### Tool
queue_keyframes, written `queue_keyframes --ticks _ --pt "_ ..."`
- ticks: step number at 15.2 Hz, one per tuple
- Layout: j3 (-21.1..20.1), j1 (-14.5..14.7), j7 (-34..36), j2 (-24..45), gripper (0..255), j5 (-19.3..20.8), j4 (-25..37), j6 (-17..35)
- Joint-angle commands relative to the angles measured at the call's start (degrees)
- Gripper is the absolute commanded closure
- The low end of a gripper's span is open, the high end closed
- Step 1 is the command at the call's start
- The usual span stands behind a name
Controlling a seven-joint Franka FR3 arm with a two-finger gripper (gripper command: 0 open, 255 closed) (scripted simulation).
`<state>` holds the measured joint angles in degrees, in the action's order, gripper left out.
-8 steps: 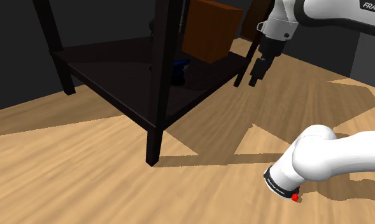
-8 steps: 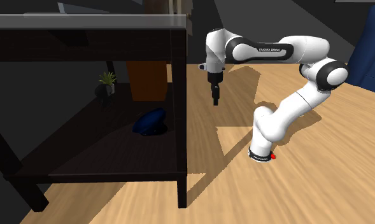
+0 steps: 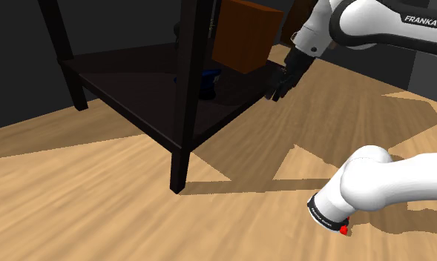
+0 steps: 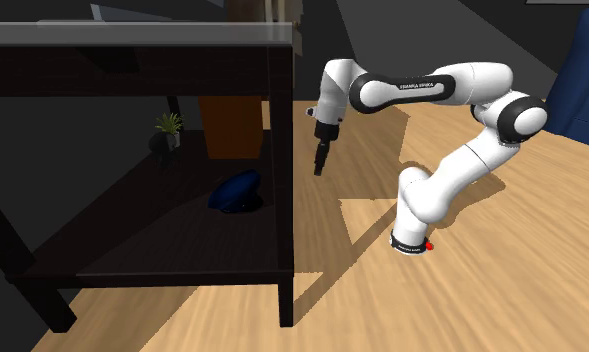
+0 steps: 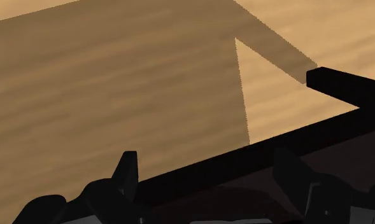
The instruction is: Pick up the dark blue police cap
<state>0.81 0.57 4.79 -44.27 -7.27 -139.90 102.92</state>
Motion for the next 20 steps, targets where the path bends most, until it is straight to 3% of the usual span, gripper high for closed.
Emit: queue_keyframes --ticks 1,11,15,18,20 --pt "-0.6 0.1 3.1 0.7 0 -3.5 -2.0 7.2" --pt "-3.0 3.0 12.0 10.2 0 -21.0 -5.7 43.4" --pt "-2.3 6.7 12.2 16.4 0 -29.8 -3.8 57.8" --pt "0.7 12.1 9.5 21.5 0 -38.6 -0.6 68.1" --pt "1.5 13.4 8.3 21.9 0 -39.9 -0.8 69.1"
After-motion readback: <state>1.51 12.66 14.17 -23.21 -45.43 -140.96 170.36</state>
